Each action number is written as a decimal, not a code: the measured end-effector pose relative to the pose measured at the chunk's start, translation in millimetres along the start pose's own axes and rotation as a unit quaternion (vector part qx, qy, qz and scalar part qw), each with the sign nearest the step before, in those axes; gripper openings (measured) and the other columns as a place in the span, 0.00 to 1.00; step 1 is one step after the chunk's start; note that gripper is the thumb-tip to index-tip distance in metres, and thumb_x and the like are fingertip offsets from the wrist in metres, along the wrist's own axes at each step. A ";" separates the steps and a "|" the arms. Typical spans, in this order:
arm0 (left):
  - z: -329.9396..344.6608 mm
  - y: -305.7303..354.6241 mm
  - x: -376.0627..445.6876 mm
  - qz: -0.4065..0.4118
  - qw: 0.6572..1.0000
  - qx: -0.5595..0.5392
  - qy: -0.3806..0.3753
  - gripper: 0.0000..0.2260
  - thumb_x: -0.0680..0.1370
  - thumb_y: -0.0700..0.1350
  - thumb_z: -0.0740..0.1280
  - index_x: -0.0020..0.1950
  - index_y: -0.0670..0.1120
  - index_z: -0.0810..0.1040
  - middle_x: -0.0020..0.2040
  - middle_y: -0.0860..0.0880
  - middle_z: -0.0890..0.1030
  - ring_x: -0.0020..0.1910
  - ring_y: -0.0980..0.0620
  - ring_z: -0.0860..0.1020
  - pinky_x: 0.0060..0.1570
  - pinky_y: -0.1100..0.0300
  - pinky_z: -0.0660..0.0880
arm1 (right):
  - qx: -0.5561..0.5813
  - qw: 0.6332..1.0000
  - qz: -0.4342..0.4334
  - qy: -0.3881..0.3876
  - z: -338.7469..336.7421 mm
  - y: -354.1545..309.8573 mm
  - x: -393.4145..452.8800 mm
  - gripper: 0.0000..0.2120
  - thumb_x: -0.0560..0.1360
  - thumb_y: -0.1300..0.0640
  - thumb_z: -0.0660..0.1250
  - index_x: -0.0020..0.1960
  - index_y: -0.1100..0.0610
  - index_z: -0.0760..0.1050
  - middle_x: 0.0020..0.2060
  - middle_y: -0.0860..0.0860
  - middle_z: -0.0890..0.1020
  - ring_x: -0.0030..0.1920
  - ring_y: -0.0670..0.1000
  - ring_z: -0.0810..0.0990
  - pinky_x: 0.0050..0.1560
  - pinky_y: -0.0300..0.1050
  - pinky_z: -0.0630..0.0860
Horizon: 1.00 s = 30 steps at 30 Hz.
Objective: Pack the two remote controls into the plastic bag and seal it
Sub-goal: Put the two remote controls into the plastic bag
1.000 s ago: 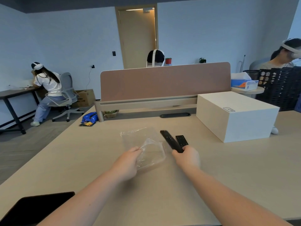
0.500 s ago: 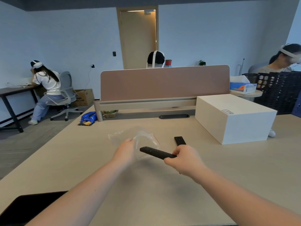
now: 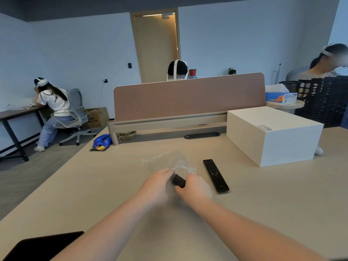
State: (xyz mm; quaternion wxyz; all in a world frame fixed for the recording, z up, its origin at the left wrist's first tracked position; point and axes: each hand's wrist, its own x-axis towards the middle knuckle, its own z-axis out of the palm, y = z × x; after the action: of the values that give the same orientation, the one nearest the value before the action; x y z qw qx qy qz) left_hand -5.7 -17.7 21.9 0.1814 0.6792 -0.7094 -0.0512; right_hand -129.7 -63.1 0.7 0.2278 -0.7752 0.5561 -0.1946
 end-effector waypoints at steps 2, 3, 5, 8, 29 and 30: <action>0.3 -2.6 0.1 -0.007 1.000 0.004 -0.009 0.24 0.73 0.31 0.58 0.67 0.46 0.68 0.68 0.49 0.71 0.60 0.47 0.74 0.59 0.54 0.73 | -0.039 0.999 -0.018 -0.002 7.1 -2.4 5.0 0.11 0.74 0.48 0.64 0.47 0.56 0.75 0.48 0.55 0.83 0.47 0.58 0.82 0.39 0.43 0.71; 0.1 -3.8 0.0 -0.011 1.000 0.008 -0.014 0.23 0.73 0.31 0.59 0.66 0.45 0.69 0.67 0.48 0.71 0.59 0.47 0.74 0.59 0.52 0.73 | -0.062 0.998 -0.031 -0.002 9.9 -3.9 6.8 0.13 0.75 0.48 0.63 0.50 0.57 0.77 0.49 0.55 0.83 0.49 0.58 0.82 0.40 0.43 0.71; -0.4 -5.9 -0.1 -0.018 1.000 0.017 -0.018 0.21 0.73 0.32 0.59 0.65 0.43 0.70 0.66 0.47 0.71 0.59 0.46 0.74 0.58 0.50 0.74 | -0.091 0.994 -0.051 -0.009 14.0 -7.4 9.8 0.15 0.76 0.48 0.63 0.55 0.58 0.76 0.52 0.55 0.83 0.52 0.57 0.82 0.43 0.44 0.73; -1.1 -7.6 1.1 -0.021 0.999 0.027 -0.024 0.19 0.72 0.34 0.61 0.63 0.41 0.71 0.66 0.46 0.72 0.62 0.46 0.72 0.60 0.51 0.72 | -0.096 0.993 -0.067 -0.019 19.2 -9.2 13.7 0.16 0.76 0.48 0.65 0.59 0.57 0.74 0.54 0.55 0.82 0.55 0.57 0.80 0.50 0.46 0.76; 5.4 -26.1 1.1 -0.016 0.999 0.027 -0.021 0.25 0.73 0.32 0.59 0.68 0.47 0.68 0.70 0.53 0.68 0.62 0.49 0.73 0.59 0.59 0.72 | -0.117 0.951 -0.255 -0.131 36.2 8.3 40.2 0.21 0.76 0.64 0.56 0.67 0.53 0.70 0.44 0.36 0.69 0.59 0.55 0.68 0.59 0.48 0.69; 5.1 -26.7 1.8 -0.017 0.999 0.027 -0.022 0.25 0.73 0.32 0.59 0.68 0.47 0.67 0.70 0.53 0.68 0.62 0.49 0.73 0.59 0.59 0.72 | -0.121 0.949 -0.260 -0.131 36.3 7.8 39.7 0.21 0.76 0.65 0.56 0.67 0.53 0.70 0.53 0.40 0.73 0.58 0.55 0.68 0.58 0.47 0.69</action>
State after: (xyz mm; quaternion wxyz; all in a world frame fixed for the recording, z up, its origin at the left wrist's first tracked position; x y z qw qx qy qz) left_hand 17.9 -22.2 8.9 0.1464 0.6946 -0.7025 -0.0501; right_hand -103.4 -98.0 -31.6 0.1448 -0.9333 0.3198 -0.0749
